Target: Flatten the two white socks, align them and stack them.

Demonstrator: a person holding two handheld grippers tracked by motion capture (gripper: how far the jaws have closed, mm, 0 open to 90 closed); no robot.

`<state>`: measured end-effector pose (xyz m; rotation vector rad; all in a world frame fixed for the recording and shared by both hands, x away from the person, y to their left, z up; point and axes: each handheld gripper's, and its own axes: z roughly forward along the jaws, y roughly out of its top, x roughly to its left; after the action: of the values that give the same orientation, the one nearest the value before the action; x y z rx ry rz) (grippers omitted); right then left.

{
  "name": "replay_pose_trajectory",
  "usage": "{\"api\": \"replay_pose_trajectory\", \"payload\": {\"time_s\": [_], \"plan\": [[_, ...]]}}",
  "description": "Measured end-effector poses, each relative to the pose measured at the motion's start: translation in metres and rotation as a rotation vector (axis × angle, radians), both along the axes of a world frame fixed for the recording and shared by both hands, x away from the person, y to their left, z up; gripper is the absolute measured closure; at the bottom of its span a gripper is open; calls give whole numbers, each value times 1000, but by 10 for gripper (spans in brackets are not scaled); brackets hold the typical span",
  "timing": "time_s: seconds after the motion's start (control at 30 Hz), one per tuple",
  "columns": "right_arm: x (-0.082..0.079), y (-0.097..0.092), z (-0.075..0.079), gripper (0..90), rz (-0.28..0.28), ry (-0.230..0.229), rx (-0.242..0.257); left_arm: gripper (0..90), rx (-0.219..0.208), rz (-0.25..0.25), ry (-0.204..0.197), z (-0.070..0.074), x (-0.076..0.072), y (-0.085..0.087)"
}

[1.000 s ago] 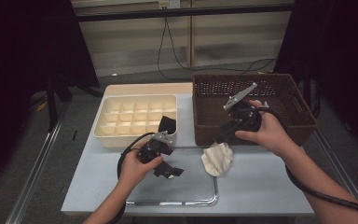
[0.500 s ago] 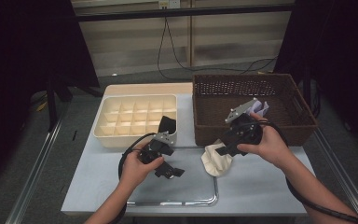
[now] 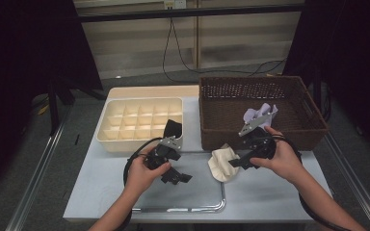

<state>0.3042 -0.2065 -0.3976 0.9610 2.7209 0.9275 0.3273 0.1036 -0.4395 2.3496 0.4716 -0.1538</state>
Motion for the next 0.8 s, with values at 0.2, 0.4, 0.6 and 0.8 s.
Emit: {"api": "replay_pose_trajectory", "payload": {"time_s": [0.2, 0.4, 0.6, 0.8], "plan": [[-4, -3, -11, 223, -12, 6, 4, 46, 2, -4, 6, -2, 0, -2], [-7, -5, -23, 255, -29, 14, 30, 46, 8, -27, 12, -3, 0, -6], [-12, -3, -38, 306, -38, 24, 43, 47, 10, -28, 10, -4, 0, -10], [-15, 3, -46, 390, -15, 31, 68, 47, 8, -31, 15, -5, -1, -13]]}}
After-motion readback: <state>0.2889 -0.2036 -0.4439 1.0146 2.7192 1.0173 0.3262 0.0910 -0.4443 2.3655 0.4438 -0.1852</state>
